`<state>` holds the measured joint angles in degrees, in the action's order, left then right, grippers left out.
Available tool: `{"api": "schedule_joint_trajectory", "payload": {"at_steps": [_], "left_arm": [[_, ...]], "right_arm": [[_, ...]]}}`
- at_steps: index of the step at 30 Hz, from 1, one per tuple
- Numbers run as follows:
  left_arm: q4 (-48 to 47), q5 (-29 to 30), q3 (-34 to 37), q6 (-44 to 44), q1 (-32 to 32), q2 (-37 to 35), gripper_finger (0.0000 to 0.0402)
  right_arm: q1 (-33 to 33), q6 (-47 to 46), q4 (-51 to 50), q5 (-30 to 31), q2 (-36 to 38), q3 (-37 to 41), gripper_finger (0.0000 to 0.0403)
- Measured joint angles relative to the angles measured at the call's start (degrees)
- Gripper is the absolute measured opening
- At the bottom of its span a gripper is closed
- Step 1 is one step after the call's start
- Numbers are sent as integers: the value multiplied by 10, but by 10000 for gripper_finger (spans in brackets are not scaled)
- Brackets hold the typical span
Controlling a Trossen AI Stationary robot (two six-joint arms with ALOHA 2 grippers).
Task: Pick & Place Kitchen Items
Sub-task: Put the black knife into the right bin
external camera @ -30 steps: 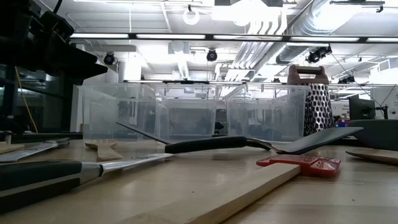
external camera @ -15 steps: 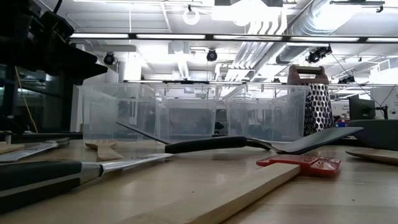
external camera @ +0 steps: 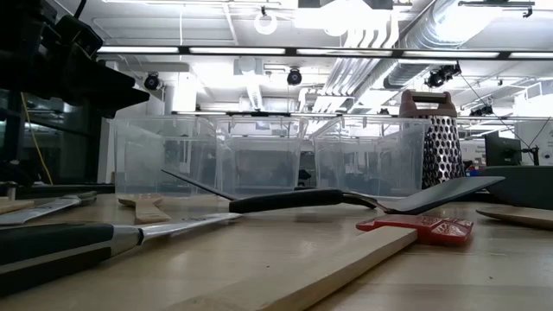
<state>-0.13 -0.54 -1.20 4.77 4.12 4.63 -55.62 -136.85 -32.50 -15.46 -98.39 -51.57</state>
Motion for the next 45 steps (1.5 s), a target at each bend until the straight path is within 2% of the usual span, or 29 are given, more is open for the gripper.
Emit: {"api": "schedule_joint_trajectory", "payload": {"at_steps": [9,15,20,25,31,36,45], "left_arm": [[0,0,0,0,0,0,239],[0,0,0,0,0,0,239],[0,0,0,0,0,0,239],[0,0,0,0,0,0,239],[0,0,0,0,0,0,239],[0,0,0,0,0,0,239],[0,0,0,0,0,0,239]], "right_arm": [[-12,-1,-41,35,50,1,81],[-20,1,-62,87,102,1,81],[-21,28,-90,167,149,1,81],[15,107,-136,238,201,1,81],[104,259,-197,301,277,1,81],[221,436,-233,336,343,0,81],[484,732,-208,292,405,0,81]]}}
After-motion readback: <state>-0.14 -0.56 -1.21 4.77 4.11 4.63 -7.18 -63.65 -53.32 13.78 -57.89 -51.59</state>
